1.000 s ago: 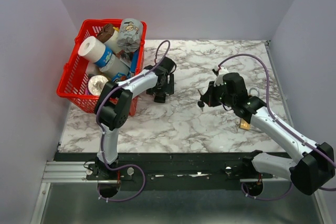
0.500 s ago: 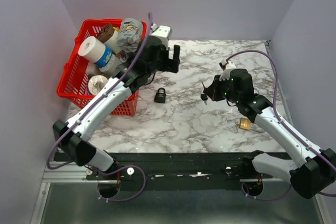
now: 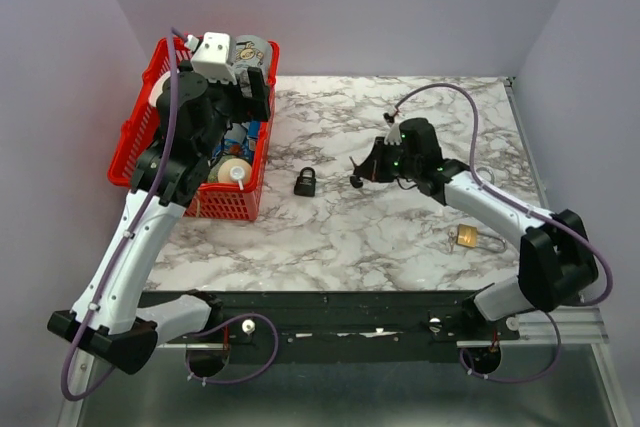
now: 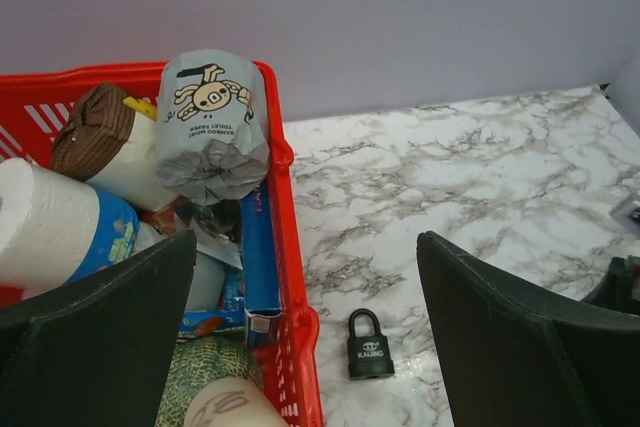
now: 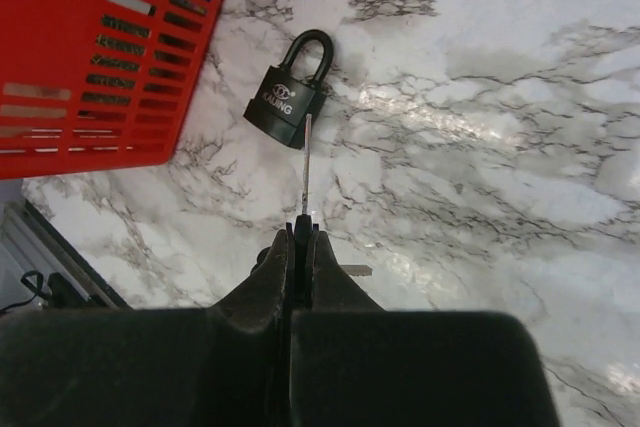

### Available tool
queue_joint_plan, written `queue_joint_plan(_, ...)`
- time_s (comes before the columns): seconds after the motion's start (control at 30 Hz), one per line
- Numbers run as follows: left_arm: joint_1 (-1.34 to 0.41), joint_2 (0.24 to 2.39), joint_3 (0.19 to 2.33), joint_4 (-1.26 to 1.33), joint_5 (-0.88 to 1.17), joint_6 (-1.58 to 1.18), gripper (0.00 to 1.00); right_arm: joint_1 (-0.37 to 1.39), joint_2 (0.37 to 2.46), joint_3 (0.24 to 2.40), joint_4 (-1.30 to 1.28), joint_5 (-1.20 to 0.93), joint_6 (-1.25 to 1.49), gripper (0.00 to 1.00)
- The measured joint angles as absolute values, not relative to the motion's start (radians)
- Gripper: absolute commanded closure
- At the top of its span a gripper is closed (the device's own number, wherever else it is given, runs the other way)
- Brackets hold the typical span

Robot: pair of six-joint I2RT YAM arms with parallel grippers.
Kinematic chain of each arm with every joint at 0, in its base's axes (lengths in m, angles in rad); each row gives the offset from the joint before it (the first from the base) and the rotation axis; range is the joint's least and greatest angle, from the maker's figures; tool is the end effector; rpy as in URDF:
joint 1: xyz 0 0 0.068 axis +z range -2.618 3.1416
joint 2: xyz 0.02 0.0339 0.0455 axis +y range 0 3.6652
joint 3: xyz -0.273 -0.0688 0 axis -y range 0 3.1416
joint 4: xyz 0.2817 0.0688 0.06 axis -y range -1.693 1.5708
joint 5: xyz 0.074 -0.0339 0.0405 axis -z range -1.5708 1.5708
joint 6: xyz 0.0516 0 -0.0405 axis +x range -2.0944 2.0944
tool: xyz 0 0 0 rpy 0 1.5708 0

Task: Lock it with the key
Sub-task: Place the lock at the center of the board, then place the key at the center of the board.

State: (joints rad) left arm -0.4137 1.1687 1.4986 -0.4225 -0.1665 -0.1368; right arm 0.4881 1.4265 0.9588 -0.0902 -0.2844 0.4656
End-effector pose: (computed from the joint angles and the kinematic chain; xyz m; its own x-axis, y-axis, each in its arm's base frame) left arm 0.2640 -0.1066 0.5012 -0.1173 -0.0954 -0.9885 0.2315 0.9653 -0.1206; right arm 0.3147 0.1835 0.2448 -0.7143 0.1086 -0.6914 -0.3801 0.7692 0.5136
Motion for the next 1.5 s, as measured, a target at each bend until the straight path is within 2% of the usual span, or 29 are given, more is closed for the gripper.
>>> queue_joint_plan(0.37,-0.368,1.138,1.432,-0.431,-0.146,-0.180,0.01,0.657,1.689,1.016,-0.046,-0.362,0.651,0.99)
queue_joint_plan(0.63,-0.304,1.140,1.432,-0.445,-0.138,-0.196,0.01,0.657,1.914,1.088,-0.039,-0.357,0.715,0.99)
queue_joint_plan(1.0,-0.253,1.140,1.432,-0.451,-0.116,-0.211,0.01,0.589,1.944,1.179,-0.030,-0.297,0.673,0.98)
queue_joint_plan(1.07,-0.249,1.140,1.432,-0.451,-0.115,-0.211,0.01,0.581,1.963,1.201,-0.027,-0.288,0.649,0.94)
queue_joint_plan(1.2,-0.242,1.140,1.432,-0.453,-0.113,-0.215,0.01,0.577,2.000,1.230,-0.024,-0.274,0.614,0.67)
queue_joint_plan(1.3,-0.240,1.140,1.432,-0.458,-0.111,-0.216,0.01,0.577,2.009,1.231,-0.025,-0.273,0.600,0.59)
queue_joint_plan(1.37,-0.236,1.140,1.432,-0.459,-0.111,-0.216,0.01,0.577,2.009,1.232,-0.024,-0.273,0.596,0.59)
queue_joint_plan(1.47,-0.231,1.140,1.433,-0.459,-0.110,-0.215,0.01,0.574,2.009,1.235,-0.024,-0.273,0.587,0.48)
queue_joint_plan(1.5,-0.231,1.142,1.434,-0.460,-0.107,-0.214,0.01,0.572,2.008,1.238,-0.024,-0.273,0.579,0.41)
